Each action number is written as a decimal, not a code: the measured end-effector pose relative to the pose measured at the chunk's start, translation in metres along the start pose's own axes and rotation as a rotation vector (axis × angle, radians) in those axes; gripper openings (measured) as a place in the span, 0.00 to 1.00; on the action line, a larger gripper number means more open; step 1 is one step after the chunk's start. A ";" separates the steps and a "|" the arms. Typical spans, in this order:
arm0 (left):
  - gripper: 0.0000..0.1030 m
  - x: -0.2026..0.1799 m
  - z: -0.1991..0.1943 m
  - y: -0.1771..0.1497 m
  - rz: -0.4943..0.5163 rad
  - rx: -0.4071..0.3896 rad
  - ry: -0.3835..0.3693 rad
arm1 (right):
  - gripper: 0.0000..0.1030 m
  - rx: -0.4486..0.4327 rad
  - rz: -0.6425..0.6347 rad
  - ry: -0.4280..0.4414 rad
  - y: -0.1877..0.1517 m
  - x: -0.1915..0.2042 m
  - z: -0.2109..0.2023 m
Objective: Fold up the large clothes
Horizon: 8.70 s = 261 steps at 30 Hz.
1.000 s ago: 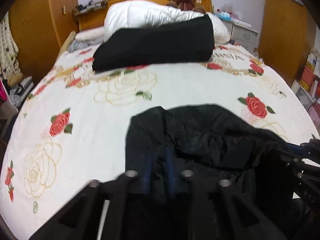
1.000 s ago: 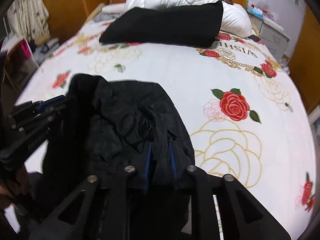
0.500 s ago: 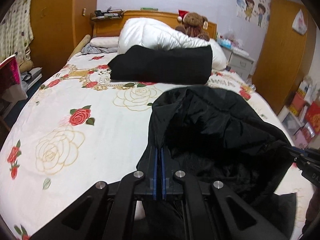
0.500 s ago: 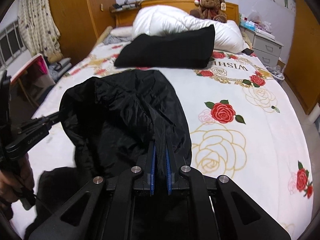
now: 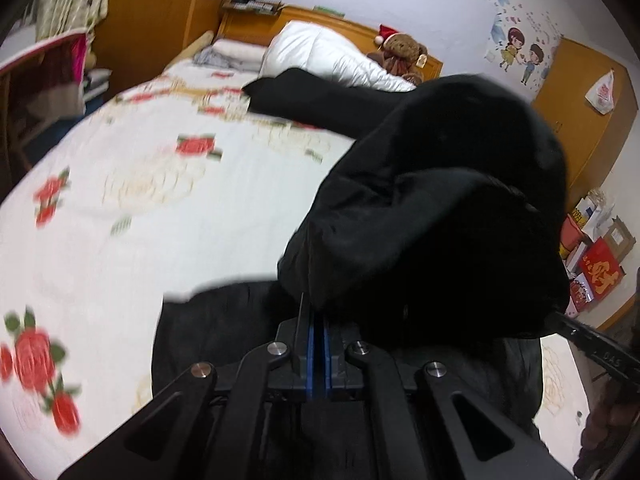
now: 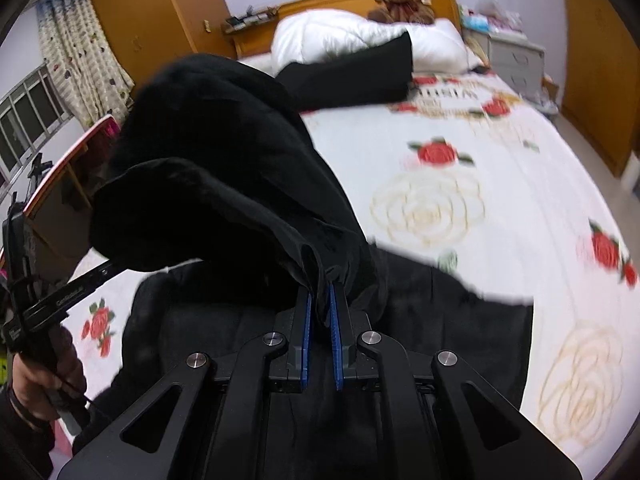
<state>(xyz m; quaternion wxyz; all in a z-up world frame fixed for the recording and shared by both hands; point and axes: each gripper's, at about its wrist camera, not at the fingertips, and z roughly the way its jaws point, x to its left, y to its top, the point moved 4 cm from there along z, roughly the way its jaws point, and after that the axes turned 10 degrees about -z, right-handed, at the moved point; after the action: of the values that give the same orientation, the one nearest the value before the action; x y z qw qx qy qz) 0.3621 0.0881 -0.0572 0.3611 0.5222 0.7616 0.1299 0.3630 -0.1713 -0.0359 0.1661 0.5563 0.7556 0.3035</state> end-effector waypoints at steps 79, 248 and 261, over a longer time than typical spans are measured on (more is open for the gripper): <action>0.23 0.030 0.009 -0.149 -0.087 0.217 -0.017 | 0.09 0.093 0.221 0.206 -0.123 0.056 -0.010; 0.51 0.139 -0.177 -0.243 -0.070 0.189 0.158 | 0.59 0.170 0.341 0.126 -0.314 -0.034 -0.168; 0.15 0.130 -0.214 -0.215 -0.112 0.090 0.049 | 0.12 0.041 0.420 0.188 -0.295 -0.038 -0.195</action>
<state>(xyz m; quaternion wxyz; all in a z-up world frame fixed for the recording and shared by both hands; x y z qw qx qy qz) 0.0394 0.1516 -0.0836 0.3253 0.4914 0.8031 0.0876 0.0421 -0.3192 -0.0809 0.0167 0.6737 0.6414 0.3666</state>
